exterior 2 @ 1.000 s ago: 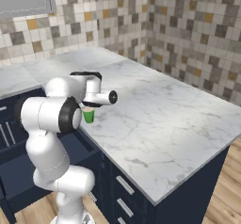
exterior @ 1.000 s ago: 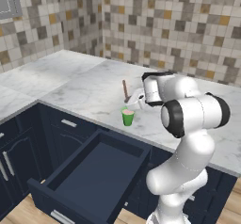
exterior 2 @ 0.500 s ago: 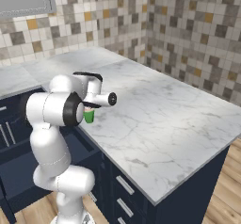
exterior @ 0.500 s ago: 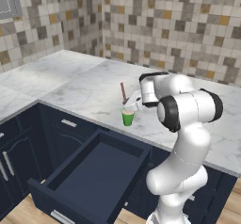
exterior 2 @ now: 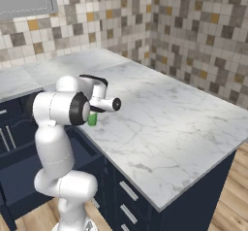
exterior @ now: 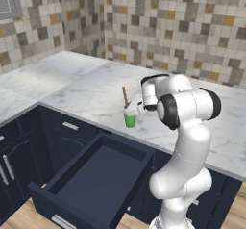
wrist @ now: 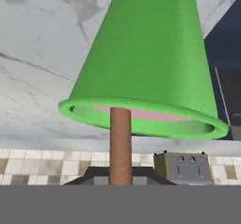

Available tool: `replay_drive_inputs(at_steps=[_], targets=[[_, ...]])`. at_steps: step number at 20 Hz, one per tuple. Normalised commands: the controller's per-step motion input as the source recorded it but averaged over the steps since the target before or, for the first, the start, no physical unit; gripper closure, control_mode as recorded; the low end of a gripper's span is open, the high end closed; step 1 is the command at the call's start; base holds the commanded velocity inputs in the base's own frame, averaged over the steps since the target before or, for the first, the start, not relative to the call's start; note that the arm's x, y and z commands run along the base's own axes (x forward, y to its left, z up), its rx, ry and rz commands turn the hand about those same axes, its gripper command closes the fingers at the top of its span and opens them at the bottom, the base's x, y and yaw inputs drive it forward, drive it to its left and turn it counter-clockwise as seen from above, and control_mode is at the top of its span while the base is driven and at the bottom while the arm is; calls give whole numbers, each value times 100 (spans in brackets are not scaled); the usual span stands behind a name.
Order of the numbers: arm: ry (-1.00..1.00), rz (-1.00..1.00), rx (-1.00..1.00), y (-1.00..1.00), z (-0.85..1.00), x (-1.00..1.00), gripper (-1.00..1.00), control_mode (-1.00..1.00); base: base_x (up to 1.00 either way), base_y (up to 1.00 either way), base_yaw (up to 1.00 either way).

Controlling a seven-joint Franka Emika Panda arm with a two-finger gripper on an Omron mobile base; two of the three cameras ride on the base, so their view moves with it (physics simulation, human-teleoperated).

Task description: Pick up the straw from the left drawer and put it inside the smoothie cup.

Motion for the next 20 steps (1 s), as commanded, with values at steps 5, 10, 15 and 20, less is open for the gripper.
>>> replay_drive_inputs(at_steps=[5,10,15,20], targets=[[0,0,0,-6,-4,2,100,-100,0,0,0],[-1,0,0,-16,0,-7,-100,-100,0,0,0],[-4,0,0,-19,0,-20,-100,-100,0,0,0],[-7,0,0,-1,2,-19,-100,-100,0,0,0]])
